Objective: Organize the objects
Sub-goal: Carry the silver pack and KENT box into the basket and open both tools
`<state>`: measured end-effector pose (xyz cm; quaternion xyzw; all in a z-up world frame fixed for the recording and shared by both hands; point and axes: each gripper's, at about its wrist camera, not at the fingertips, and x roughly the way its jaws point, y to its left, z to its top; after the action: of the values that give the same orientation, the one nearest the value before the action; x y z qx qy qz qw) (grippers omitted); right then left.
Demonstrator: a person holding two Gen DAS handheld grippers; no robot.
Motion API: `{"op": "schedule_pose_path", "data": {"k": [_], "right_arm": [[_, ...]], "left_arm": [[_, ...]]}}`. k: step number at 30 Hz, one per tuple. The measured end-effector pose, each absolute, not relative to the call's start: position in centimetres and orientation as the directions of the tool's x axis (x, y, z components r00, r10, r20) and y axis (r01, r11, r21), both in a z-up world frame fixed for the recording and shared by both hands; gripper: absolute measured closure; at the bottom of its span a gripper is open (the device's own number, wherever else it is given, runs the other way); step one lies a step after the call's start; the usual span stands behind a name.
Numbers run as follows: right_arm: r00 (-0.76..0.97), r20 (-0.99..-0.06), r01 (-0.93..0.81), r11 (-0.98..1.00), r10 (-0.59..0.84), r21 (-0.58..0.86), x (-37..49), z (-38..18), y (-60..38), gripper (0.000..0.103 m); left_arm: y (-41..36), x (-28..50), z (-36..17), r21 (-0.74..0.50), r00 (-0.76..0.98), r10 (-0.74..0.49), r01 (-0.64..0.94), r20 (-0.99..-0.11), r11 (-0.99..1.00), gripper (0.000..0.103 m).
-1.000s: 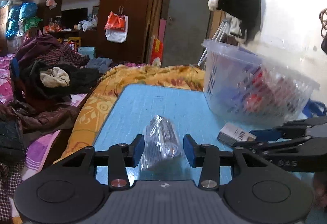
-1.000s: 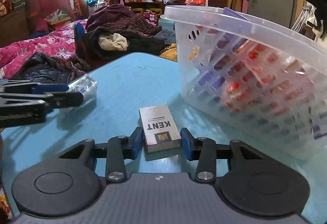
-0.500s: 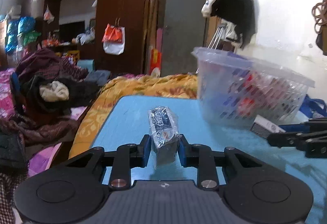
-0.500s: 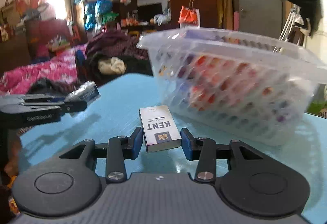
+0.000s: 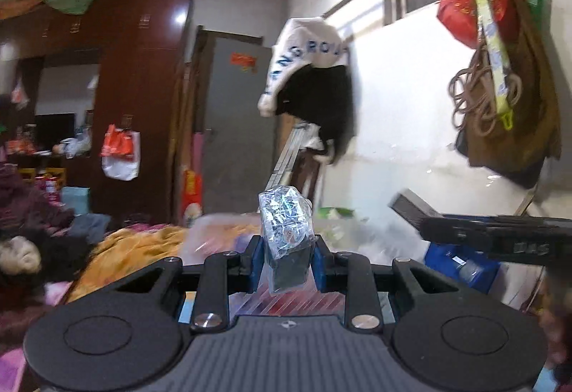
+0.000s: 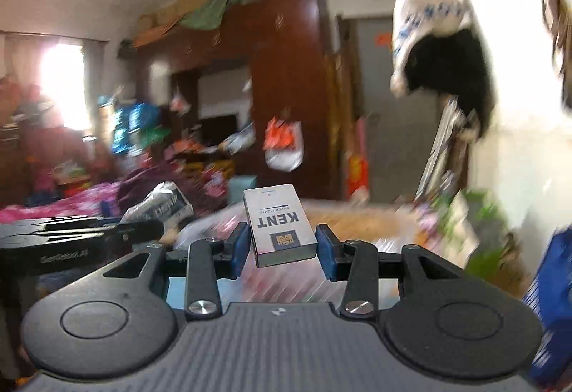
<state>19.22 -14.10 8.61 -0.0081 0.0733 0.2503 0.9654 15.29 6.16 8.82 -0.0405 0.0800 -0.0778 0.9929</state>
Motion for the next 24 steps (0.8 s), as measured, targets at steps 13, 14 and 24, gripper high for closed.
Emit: {"op": "schedule_pose_path", "data": {"k": [13, 14, 24], "right_arm": [[0.894, -0.221, -0.409, 0.911, 0.391, -0.044, 25.6, 8.1, -13.6, 0.059], [0.892, -0.234, -0.408, 0.912, 0.388, -0.041, 26.2, 7.8, -13.4, 0.059], [0.893, -0.244, -0.409, 0.908, 0.379, -0.085, 25.9, 6.1, -13.6, 0.010]], "left_arm": [[3.3, 26.2, 9.9, -0.075, 0.940, -0.133, 0.115, -0.314, 0.991, 0.071], [3.4, 26.9, 9.6, -0.078, 0.937, -0.125, 0.105, -0.326, 0.991, 0.071], [3.9, 29.1, 8.2, -0.106, 0.937, -0.107, 0.076, -0.333, 0.991, 0.021]]}}
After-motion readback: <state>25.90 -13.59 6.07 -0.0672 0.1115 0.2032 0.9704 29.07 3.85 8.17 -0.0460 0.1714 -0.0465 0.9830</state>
